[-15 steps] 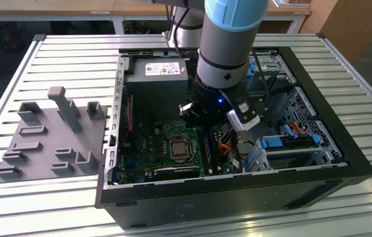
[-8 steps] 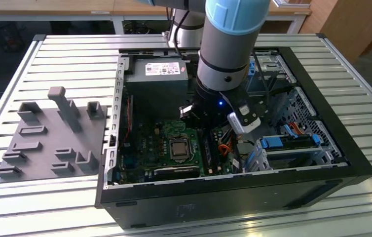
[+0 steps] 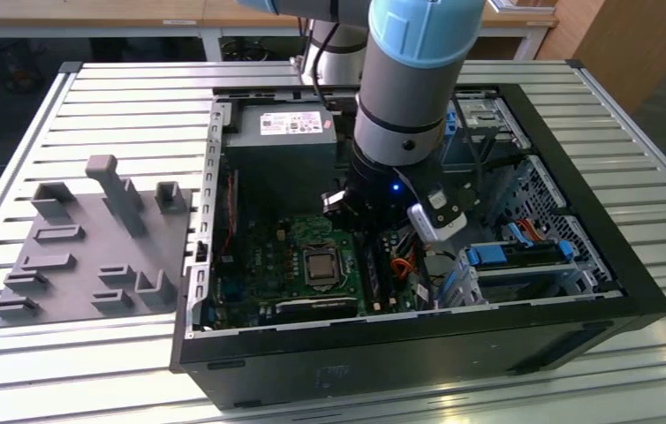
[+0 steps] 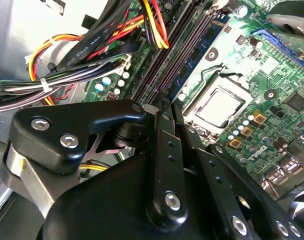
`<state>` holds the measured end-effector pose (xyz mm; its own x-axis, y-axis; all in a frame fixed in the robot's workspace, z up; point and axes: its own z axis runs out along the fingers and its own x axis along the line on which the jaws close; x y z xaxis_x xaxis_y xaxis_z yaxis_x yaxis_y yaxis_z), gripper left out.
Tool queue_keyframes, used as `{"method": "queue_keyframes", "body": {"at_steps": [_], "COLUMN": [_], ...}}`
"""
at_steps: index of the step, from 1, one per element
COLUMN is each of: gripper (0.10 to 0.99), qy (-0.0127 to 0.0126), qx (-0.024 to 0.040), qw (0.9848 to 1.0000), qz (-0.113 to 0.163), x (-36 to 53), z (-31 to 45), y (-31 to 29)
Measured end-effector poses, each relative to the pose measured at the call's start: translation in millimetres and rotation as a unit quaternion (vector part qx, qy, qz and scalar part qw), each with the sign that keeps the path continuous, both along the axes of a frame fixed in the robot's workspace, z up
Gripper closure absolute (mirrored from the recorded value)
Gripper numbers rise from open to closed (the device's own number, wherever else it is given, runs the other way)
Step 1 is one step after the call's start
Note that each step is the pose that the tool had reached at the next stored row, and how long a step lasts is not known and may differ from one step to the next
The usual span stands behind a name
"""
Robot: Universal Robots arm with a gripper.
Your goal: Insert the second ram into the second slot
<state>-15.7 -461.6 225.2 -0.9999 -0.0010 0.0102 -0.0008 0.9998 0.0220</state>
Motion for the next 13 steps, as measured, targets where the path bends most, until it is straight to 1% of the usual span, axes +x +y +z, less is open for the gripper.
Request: {"method": "queue_keyframes", "body": {"at_steps": [4, 13], "gripper": [0.949, 0.949], "qy": [0.0002, 0.0002], "qx": [-0.0004, -0.0005], "qw": [1.0000, 1.0000], "qz": [0.000, 0.000], "x": [0.0, 0.4], "z": [-2.7, -4.8], "y": [0.0, 0.0]}}
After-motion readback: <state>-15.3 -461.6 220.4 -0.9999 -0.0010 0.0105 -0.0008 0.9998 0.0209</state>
